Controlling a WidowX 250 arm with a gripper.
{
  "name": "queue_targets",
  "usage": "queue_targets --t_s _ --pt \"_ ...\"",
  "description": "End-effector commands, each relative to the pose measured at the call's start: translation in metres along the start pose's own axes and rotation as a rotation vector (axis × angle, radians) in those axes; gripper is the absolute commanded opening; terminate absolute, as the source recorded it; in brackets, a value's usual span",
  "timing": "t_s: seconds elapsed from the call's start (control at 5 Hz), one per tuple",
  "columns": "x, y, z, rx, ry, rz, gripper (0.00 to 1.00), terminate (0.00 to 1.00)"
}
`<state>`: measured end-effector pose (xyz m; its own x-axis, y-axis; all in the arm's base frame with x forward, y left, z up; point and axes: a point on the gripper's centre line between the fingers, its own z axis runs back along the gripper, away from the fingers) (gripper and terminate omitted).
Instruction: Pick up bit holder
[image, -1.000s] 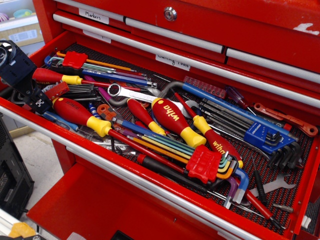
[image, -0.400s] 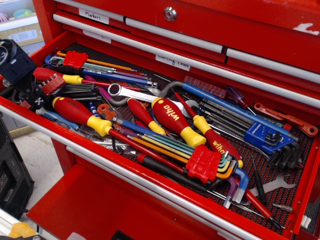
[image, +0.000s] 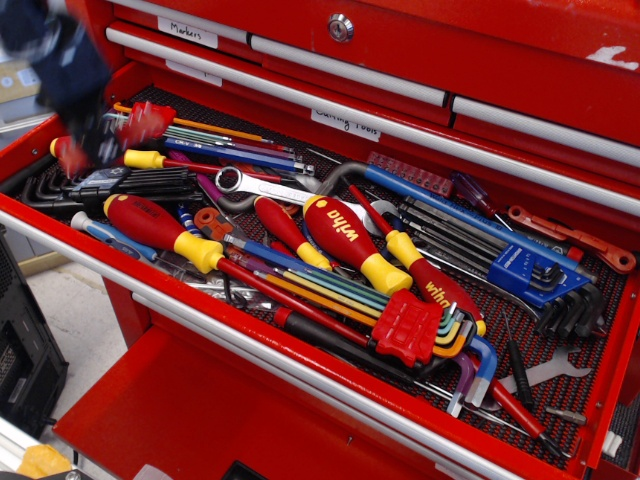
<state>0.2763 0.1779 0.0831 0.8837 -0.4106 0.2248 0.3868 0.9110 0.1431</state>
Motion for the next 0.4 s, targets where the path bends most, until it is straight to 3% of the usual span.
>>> queue_targets --t_s 0.0,0.2 --pt "0.045 -0.011 0.094 0.179 0.063 -0.024 0.0 0.0" --pt "0.059 -0.022 0.118 0.224 0.084 -0.061 0.0 1.0"
